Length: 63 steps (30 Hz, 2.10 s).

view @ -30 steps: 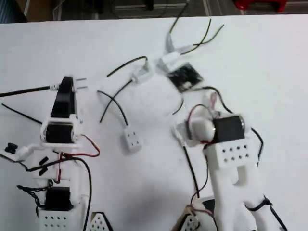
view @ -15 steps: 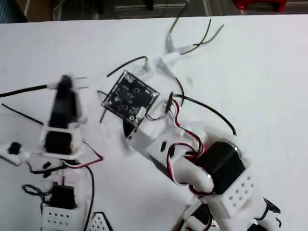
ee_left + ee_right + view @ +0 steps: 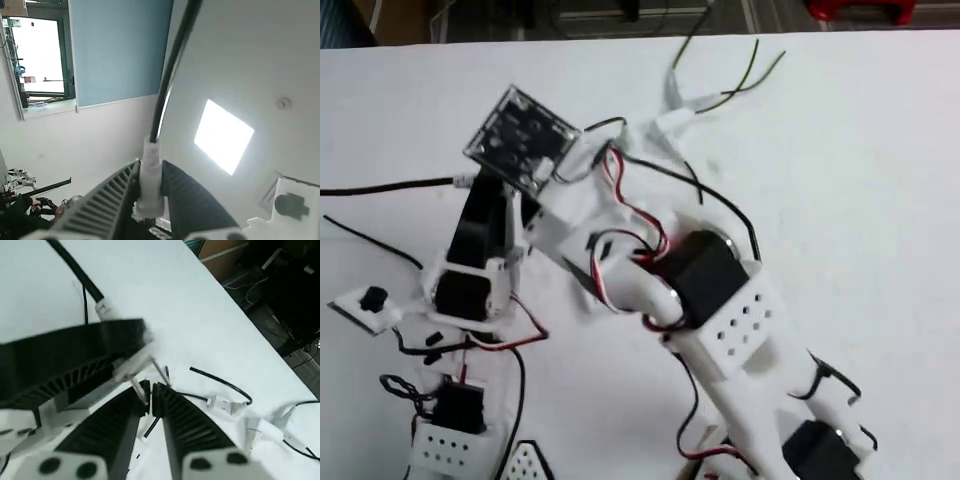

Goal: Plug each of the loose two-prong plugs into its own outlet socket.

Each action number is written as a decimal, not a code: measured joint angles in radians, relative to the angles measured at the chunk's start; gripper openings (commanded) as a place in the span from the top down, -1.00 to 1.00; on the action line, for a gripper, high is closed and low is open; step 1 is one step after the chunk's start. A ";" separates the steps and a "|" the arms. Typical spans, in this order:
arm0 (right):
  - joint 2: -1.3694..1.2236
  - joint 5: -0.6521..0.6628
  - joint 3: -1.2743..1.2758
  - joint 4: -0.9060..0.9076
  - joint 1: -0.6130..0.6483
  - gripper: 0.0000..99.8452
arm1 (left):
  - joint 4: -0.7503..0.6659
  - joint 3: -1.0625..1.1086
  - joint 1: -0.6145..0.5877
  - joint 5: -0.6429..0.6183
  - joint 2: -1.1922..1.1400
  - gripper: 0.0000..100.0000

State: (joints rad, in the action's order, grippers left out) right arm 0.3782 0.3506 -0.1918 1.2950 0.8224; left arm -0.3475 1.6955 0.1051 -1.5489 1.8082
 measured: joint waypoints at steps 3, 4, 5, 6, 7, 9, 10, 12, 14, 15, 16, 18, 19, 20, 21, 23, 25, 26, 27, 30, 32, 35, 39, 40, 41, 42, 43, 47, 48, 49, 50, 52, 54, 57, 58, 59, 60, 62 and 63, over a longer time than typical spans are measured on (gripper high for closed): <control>-0.072 0.000 -0.087 0.002 0.003 0.96 | -0.003 0.000 -0.002 0.002 0.000 0.95; -0.098 0.002 -0.112 0.003 0.005 0.96 | -0.003 0.000 -0.003 0.003 0.000 0.95; -0.120 0.002 -0.137 0.009 0.005 0.96 | -0.003 0.000 -0.005 0.005 0.000 0.95; -0.140 0.002 -0.163 0.015 0.005 0.96 | -0.003 0.000 -0.005 0.005 0.000 0.95; -0.161 0.002 -0.189 0.023 0.005 0.96 | -0.003 0.000 -0.005 0.005 0.000 0.95; -0.204 0.003 -0.244 0.037 0.003 0.96 | -0.003 0.000 -0.006 0.005 0.000 0.95; -0.226 0.003 -0.270 0.041 0.003 0.96 | -0.005 -0.002 -0.006 0.005 0.000 0.95; -0.269 0.003 -0.327 0.060 0.003 0.96 | -0.005 -0.002 -0.008 0.005 0.000 0.95; -0.305 0.003 -0.384 0.075 0.003 0.96 | -0.005 -0.002 -0.009 0.005 0.000 0.95; -0.322 0.003 -0.414 0.078 0.000 0.96 | -0.005 -0.002 -0.009 0.005 0.000 0.95; -0.341 0.003 -0.450 0.081 -0.012 0.96 | -0.005 -0.002 -0.009 0.005 0.000 0.95; -0.377 0.002 -0.509 0.094 -0.017 0.96 | -0.005 -0.002 -0.006 0.005 0.002 0.95; -0.399 0.002 -0.535 0.101 -0.018 0.96 | -0.005 -0.002 -0.006 0.005 0.002 0.95; -0.417 0.002 -0.560 0.106 -0.020 0.96 | -0.005 -0.002 -0.006 0.005 0.002 0.95; -0.431 0.002 -0.582 0.109 -0.020 0.96 | -0.005 -0.002 -0.006 0.005 0.002 0.95; -0.451 0.002 -0.621 0.121 -0.020 0.96 | -0.005 -0.002 -0.006 0.005 0.003 0.95; -0.463 0.002 -0.651 0.137 -0.020 0.96 | -0.005 -0.002 -0.006 0.005 0.006 0.95; -0.468 0.002 -0.663 0.138 -0.020 0.96 | -0.005 -0.002 -0.006 0.005 0.012 0.95; -0.468 0.002 -0.671 0.140 -0.020 0.96 | -0.005 -0.002 -0.006 0.005 0.014 0.95; -0.468 0.002 -0.680 0.144 -0.020 0.96 | -0.008 -0.002 -0.006 0.005 0.014 0.95; -0.468 0.002 -0.681 0.164 -0.023 0.96 | 0.008 -0.002 -0.005 0.005 0.014 0.95; -0.470 0.000 -0.681 0.207 -0.043 0.96 | 0.060 -0.002 -0.003 0.005 0.014 0.95; -0.463 0.000 -0.692 0.250 -0.120 0.96 | 0.118 0.000 -0.002 0.032 0.000 0.95; -0.456 0.000 -0.694 0.256 -0.150 0.96 | 0.137 0.000 -0.002 0.060 0.000 0.95; -0.445 0.000 -0.695 0.265 -0.184 0.96 | 0.158 0.000 -0.002 0.097 0.000 0.95; -0.433 0.000 -0.695 0.275 -0.219 0.96 | 0.180 0.000 -0.002 0.135 0.000 0.95; -0.417 0.000 -0.695 0.285 -0.256 0.96 | 0.201 0.000 -0.002 0.178 0.000 0.95; -0.348 0.000 -0.695 0.336 -0.397 0.96 | 0.269 0.000 -0.002 0.384 0.000 0.95; -0.331 0.000 -0.695 0.356 -0.433 0.96 | 0.295 0.000 -0.002 0.445 0.000 0.95; -0.316 0.000 -0.695 0.371 -0.466 0.96 | 0.322 0.000 -0.002 0.508 0.000 0.95; -0.302 0.000 -0.697 0.390 -0.499 0.96 | 0.353 0.000 -0.002 0.575 0.000 0.95; -0.278 0.000 -0.697 0.411 -0.557 0.96 | 0.422 0.000 -0.002 0.715 0.000 0.95; -0.256 0.000 -0.681 0.416 -0.626 0.96 | 0.494 0.000 -0.002 0.842 0.000 0.95; -0.222 0.000 -0.614 0.416 -0.724 0.96 | 0.594 0.000 -0.002 0.973 0.000 0.95; -0.212 0.000 -0.583 0.416 -0.749 0.96 | 0.615 0.000 -0.002 1.010 0.000 0.95; -0.201 0.000 -0.551 0.416 -0.767 0.96 | 0.632 0.000 -0.002 1.048 0.000 0.95; -0.189 0.000 -0.516 0.416 -0.781 0.96 | 0.647 0.000 -0.002 1.088 0.000 0.95; -0.163 0.015 -0.445 0.416 -0.809 0.96 | 0.678 0.000 -0.002 1.175 0.000 0.95; -0.147 0.040 -0.408 0.416 -0.822 0.96 | 0.695 0.000 -0.002 1.223 0.000 0.95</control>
State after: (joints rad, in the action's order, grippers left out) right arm 0.2309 0.3905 -0.5999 1.7108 0.0000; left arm 0.3475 1.6955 0.1036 -0.3261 1.8082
